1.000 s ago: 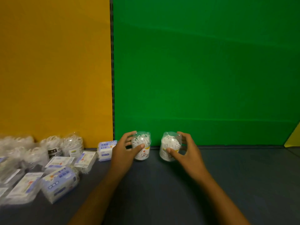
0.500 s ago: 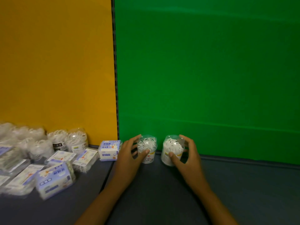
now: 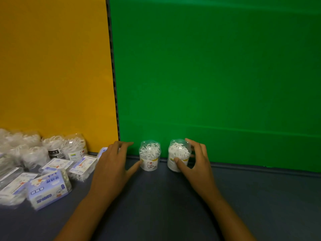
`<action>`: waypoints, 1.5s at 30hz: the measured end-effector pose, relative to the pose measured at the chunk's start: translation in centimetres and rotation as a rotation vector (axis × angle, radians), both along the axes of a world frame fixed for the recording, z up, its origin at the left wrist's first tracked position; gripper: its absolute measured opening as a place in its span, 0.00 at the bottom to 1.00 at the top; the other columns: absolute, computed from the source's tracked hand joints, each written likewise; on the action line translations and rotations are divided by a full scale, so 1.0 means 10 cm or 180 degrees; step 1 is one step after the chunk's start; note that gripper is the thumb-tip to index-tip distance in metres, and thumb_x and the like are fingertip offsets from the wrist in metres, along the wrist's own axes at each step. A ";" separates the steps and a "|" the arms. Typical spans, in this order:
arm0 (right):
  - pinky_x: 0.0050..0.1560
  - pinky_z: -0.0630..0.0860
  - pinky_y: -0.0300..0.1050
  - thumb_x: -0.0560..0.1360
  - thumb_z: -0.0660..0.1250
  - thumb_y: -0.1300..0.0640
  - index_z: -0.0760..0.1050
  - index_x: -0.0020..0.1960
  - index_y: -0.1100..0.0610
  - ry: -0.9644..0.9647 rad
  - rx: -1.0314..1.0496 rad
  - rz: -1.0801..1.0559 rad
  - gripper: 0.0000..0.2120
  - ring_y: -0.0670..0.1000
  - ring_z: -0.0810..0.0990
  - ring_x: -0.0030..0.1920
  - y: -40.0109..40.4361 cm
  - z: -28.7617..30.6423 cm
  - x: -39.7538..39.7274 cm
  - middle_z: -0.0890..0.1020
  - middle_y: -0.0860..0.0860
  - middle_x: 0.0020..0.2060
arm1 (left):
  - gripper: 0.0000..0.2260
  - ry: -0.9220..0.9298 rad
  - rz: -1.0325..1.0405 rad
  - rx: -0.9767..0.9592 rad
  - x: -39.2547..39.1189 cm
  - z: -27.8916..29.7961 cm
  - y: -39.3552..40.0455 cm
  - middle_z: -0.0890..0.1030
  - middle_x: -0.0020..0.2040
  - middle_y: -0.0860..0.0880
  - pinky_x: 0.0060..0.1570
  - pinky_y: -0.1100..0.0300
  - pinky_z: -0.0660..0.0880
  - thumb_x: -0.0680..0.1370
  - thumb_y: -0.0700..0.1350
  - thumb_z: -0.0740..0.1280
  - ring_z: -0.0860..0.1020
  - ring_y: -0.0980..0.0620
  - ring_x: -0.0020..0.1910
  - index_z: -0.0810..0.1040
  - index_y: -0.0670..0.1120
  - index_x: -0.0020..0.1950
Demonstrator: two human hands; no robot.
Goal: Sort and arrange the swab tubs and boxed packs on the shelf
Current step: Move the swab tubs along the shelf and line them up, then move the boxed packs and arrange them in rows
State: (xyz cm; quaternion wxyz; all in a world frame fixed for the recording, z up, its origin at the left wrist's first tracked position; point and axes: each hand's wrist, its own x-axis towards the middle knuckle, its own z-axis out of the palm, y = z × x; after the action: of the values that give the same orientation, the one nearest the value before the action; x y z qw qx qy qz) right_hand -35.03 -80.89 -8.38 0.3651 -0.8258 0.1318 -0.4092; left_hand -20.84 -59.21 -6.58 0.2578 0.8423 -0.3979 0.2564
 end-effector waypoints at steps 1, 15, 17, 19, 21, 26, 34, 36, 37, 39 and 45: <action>0.58 0.71 0.28 0.71 0.76 0.55 0.68 0.71 0.52 0.0018 0.0010 -0.0007 0.31 0.40 0.73 0.61 -0.01 -0.01 0.00 0.70 0.46 0.60 | 0.27 -0.0071 0.0048 0.0082 0.02 0.00 0.03 0.76 0.58 0.47 0.50 0.55 0.75 0.70 0.57 0.72 0.74 0.49 0.55 0.73 0.47 0.66; 0.57 0.72 0.27 0.71 0.76 0.57 0.66 0.67 0.51 0.0167 0.0154 0.0133 0.30 0.35 0.73 0.61 -0.02 -0.12 0.06 0.71 0.46 0.60 | 0.24 -0.0076 0.0160 0.0238 0.03 -0.06 0.05 0.77 0.56 0.48 0.46 0.57 0.75 0.70 0.55 0.74 0.75 0.49 0.52 0.75 0.47 0.62; 0.58 0.73 0.30 0.71 0.76 0.57 0.66 0.68 0.51 0.0215 0.0078 0.0100 0.30 0.39 0.73 0.61 -0.03 -0.12 0.06 0.71 0.46 0.60 | 0.24 -0.0046 0.0178 0.0249 0.03 -0.07 0.05 0.77 0.56 0.48 0.46 0.57 0.76 0.70 0.55 0.73 0.75 0.49 0.52 0.75 0.47 0.62; 0.61 0.74 0.36 0.72 0.75 0.56 0.66 0.69 0.52 0.0255 0.0028 0.0068 0.30 0.42 0.74 0.61 -0.02 -0.12 0.05 0.71 0.46 0.60 | 0.24 -0.0005 0.0178 0.0260 0.04 -0.05 0.06 0.76 0.57 0.48 0.47 0.56 0.76 0.70 0.55 0.73 0.75 0.49 0.52 0.74 0.47 0.63; 0.63 0.75 0.42 0.72 0.75 0.55 0.66 0.70 0.52 0.0298 0.0021 0.0077 0.31 0.44 0.74 0.63 -0.01 -0.12 0.03 0.71 0.46 0.61 | 0.24 0.0033 0.0174 0.0276 0.05 -0.03 0.09 0.76 0.57 0.48 0.48 0.55 0.76 0.71 0.55 0.72 0.75 0.48 0.53 0.74 0.47 0.63; 0.63 0.66 0.35 0.73 0.73 0.51 0.64 0.73 0.53 0.0327 -0.0147 -0.0108 0.33 0.45 0.70 0.65 0.09 -0.01 -0.03 0.69 0.47 0.64 | 0.24 0.0118 0.0160 0.0321 0.04 0.07 0.27 0.75 0.58 0.49 0.48 0.56 0.75 0.72 0.55 0.71 0.75 0.49 0.53 0.73 0.49 0.64; 0.67 0.62 0.38 0.71 0.75 0.57 0.67 0.70 0.58 -0.0147 -0.0957 -0.0287 0.30 0.50 0.69 0.66 0.60 0.55 0.13 0.70 0.52 0.65 | 0.21 0.0140 0.0403 0.0223 0.24 0.36 1.01 0.75 0.60 0.47 0.48 0.51 0.75 0.73 0.53 0.70 0.76 0.45 0.55 0.74 0.48 0.64; 0.67 0.64 0.41 0.72 0.74 0.56 0.67 0.70 0.56 -0.0095 -0.1025 -0.0190 0.30 0.50 0.69 0.66 0.81 0.63 0.26 0.70 0.51 0.65 | 0.20 0.0149 0.0514 0.0186 0.32 0.41 1.19 0.75 0.60 0.47 0.49 0.52 0.75 0.74 0.54 0.70 0.76 0.46 0.55 0.74 0.49 0.63; 0.67 0.64 0.42 0.73 0.74 0.56 0.67 0.70 0.55 -0.0063 -0.1043 -0.0126 0.29 0.49 0.68 0.66 0.92 0.66 0.33 0.69 0.50 0.65 | 0.20 0.0159 0.0570 0.0184 0.36 0.43 1.27 0.75 0.60 0.47 0.49 0.52 0.75 0.74 0.54 0.70 0.76 0.46 0.55 0.74 0.50 0.63; 0.66 0.66 0.44 0.74 0.73 0.55 0.67 0.70 0.55 -0.0016 -0.1112 0.0020 0.28 0.48 0.68 0.66 1.12 0.69 0.48 0.69 0.50 0.64 | 0.20 0.0197 0.0622 0.0199 0.44 0.45 1.40 0.75 0.60 0.48 0.49 0.53 0.75 0.74 0.55 0.69 0.76 0.47 0.55 0.74 0.50 0.63; 0.62 0.67 0.40 0.76 0.69 0.51 0.66 0.69 0.50 0.0505 -0.1117 0.0280 0.24 0.45 0.68 0.64 1.48 0.51 0.83 0.70 0.47 0.63 | 0.22 0.0627 0.0560 0.0475 0.62 0.40 1.46 0.76 0.61 0.51 0.52 0.57 0.75 0.75 0.62 0.64 0.75 0.51 0.56 0.72 0.53 0.65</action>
State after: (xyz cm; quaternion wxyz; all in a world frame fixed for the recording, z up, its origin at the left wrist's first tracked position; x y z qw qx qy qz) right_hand -26.77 -66.10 -3.27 0.2216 -0.9113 0.0507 -0.3432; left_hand -14.67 -44.57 -2.61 0.2088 0.9118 -0.3133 0.1638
